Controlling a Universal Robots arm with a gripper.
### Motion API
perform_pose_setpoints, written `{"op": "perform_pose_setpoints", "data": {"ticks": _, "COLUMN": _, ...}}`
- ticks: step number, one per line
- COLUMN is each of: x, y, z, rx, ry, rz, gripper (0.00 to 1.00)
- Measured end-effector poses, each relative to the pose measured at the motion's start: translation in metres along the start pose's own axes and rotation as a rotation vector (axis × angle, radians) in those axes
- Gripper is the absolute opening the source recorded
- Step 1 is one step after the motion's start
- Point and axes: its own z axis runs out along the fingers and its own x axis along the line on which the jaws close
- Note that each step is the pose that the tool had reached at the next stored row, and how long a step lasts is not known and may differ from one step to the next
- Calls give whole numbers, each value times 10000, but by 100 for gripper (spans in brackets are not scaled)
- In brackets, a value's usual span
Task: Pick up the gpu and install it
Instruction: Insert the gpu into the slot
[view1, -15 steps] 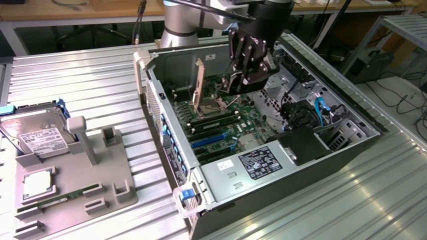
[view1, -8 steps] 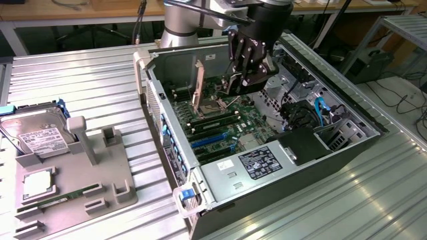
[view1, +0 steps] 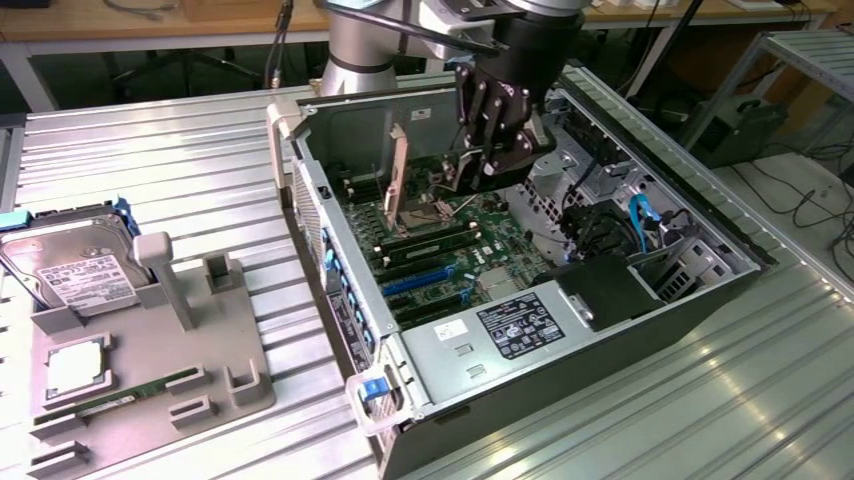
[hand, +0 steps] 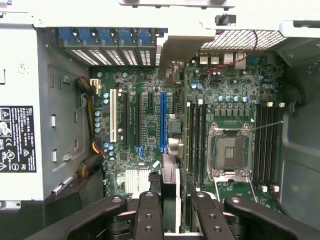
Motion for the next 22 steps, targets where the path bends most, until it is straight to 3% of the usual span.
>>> {"op": "perform_pose_setpoints", "data": {"ticks": 22, "x": 1, "y": 0, "z": 75, "rx": -1, "ry": 40, "rz": 1, "gripper": 27}}
